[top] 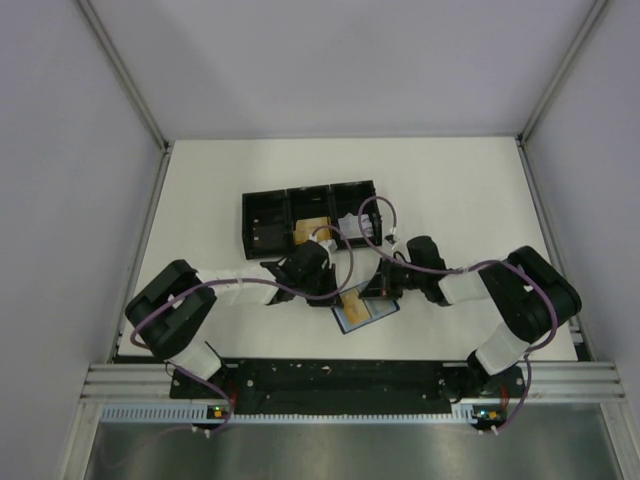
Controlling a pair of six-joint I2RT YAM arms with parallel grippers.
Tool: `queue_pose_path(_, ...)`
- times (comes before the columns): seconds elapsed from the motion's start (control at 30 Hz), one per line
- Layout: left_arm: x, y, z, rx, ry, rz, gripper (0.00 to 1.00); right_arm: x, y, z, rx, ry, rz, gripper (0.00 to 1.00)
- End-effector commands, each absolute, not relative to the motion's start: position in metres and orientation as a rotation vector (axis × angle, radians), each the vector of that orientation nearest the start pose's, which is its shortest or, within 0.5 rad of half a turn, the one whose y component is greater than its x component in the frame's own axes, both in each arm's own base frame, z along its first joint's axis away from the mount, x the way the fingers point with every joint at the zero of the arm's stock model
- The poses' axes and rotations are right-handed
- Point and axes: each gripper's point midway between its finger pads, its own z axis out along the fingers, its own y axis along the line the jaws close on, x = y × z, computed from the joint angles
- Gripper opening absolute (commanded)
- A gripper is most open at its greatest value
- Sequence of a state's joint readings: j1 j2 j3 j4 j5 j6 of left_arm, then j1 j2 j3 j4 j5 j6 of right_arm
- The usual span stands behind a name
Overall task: Take the credit cards out of the card holder
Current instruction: Remove the credit card from the card holder.
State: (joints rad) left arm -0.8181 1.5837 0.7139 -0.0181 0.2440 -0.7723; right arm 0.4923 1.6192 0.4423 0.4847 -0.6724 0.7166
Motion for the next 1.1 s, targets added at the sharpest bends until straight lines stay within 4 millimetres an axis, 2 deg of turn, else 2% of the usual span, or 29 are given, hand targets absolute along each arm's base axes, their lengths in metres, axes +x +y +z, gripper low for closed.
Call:
queue_pose_path(0.0, 0.179, -0.275, 0.001, 0.162, 2.766, -0.721, 0.0, 0.229, 0.262, 0.031, -0.156, 2.432, 1.304, 0.0)
queue_pose_path(0.23, 0.178, -0.272, -0.004, 0.16, 2.778, -0.698, 0.0, 0.233, 0.26, 0.033, -0.152, 2.432, 1.276, 0.0)
queue_pose_path(0.5, 0.177, -0.271, -0.005, 0.162, 2.782, -0.694, 0.0, 0.246, 0.246, 0.036, -0.139, 2.432, 1.144, 0.0)
queue_pose_path(0.83, 0.178, -0.276, 0.006, 0.174, 2.746, -0.748, 0.0, 0.245, 0.248, 0.038, -0.161, 2.432, 1.165, 0.0)
queue_pose_path(0.93, 0.181, -0.281, 0.016, 0.171, 2.712, -0.787, 0.0, 0.241, 0.254, 0.044, -0.185, 2.409, 1.226, 0.15)
queue_pose_path(1.07, 0.183, -0.282, 0.019, 0.175, 2.704, -0.792, 0.0, 0.238, 0.26, 0.047, -0.211, 2.396, 1.294, 0.24)
